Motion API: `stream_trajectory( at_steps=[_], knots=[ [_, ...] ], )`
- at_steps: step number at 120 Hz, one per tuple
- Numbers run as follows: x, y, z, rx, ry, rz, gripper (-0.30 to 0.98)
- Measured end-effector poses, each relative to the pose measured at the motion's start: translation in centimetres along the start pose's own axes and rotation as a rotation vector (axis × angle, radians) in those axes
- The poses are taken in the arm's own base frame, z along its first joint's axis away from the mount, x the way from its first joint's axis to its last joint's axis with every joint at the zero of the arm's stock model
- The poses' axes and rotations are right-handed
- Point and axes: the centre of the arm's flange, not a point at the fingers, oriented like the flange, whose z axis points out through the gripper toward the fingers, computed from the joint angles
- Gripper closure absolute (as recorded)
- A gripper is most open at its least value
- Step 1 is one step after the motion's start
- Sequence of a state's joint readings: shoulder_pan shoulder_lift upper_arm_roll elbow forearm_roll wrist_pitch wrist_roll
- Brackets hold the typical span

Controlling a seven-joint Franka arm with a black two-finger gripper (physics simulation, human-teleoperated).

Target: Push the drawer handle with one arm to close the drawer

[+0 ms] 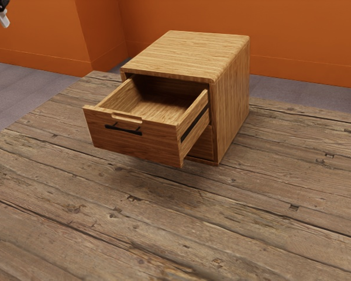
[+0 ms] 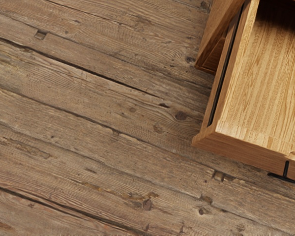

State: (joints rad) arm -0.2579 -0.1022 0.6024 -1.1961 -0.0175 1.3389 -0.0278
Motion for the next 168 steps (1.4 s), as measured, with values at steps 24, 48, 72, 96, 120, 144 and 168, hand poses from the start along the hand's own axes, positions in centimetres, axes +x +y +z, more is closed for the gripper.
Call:
stream_trajectory(
  at_steps=[24, 48, 72, 96, 120, 144, 168],
  knots=[
    [-3.0, 0.0, -0.7, -0.077, -0.052, 0.078, 0.02],
    [-13.5, 3.2, 8.3, -0.100, -0.271, 0.225, 0.02],
    [-19.3, 5.6, 20.4, 0.014, -0.434, 0.232, 0.02],
    [-16.7, 12.1, 24.6, 0.026, -0.354, 0.315, 0.19],
    [-15.7, 15.0, 25.6, -0.014, -0.288, 0.319, 0.60],
    [-13.6, 17.2, 27.4, -0.022, -0.229, 0.311, 0.73],
    [-12.3, 18.7, 28.1, -0.032, -0.139, 0.315, 0.77]
  ],
)
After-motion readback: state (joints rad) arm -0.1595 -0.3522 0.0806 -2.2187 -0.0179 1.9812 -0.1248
